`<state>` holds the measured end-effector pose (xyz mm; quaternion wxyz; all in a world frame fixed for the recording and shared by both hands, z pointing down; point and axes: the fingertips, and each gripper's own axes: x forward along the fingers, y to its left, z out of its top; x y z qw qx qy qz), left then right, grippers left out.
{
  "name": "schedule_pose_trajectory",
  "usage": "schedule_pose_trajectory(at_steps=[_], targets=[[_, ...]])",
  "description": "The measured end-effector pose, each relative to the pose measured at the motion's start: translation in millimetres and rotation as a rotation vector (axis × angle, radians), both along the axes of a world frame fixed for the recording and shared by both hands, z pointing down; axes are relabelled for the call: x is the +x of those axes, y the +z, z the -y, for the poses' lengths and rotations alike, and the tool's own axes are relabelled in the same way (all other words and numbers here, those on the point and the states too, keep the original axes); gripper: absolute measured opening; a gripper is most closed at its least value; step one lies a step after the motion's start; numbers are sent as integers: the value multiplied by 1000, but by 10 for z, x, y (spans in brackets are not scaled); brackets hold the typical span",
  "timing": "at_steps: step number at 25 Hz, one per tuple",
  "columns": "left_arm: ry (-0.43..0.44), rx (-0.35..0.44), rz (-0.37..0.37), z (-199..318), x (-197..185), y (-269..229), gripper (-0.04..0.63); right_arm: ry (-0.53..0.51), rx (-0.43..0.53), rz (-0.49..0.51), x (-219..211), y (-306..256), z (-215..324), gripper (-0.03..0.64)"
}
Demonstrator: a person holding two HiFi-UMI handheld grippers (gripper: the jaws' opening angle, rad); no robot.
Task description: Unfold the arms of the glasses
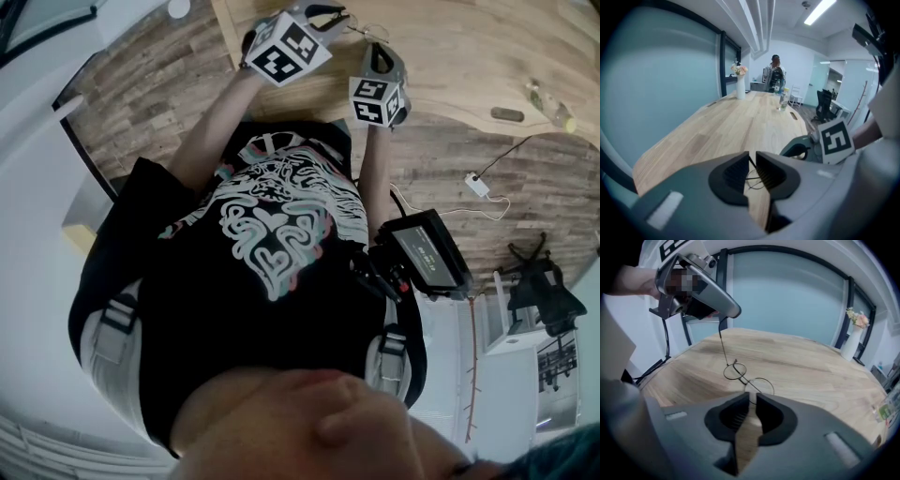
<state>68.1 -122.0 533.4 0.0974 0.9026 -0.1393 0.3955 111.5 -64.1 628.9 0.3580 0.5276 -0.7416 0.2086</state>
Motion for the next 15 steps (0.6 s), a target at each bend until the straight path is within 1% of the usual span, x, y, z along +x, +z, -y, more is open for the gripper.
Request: schedule_pose_trajectory(at_steps=[1, 2, 4, 8, 10, 12, 15], targets=[[-1, 1, 4, 1, -12, 15, 37, -23, -3, 5, -43, -15, -7, 83], [0, 4, 9, 2, -23, 27, 37, -48, -2, 9, -89, -43, -5, 107], [11, 9, 15, -4, -22, 23, 35, -99, 26, -10, -171, -150, 34, 107], [26, 7, 20, -29, -27, 21, 30, -222, 108, -122, -343, -335, 200, 107], [29, 13, 20, -16, -25, -4, 24, -298, 106, -171, -448, -296, 257, 107], [34, 17, 22, -9, -16, -22, 21, -370, 83, -207, -522, -208, 256, 107], [41, 23, 25, -15, -6, -22, 18, -418, 59, -211, -555, -137, 201, 107]])
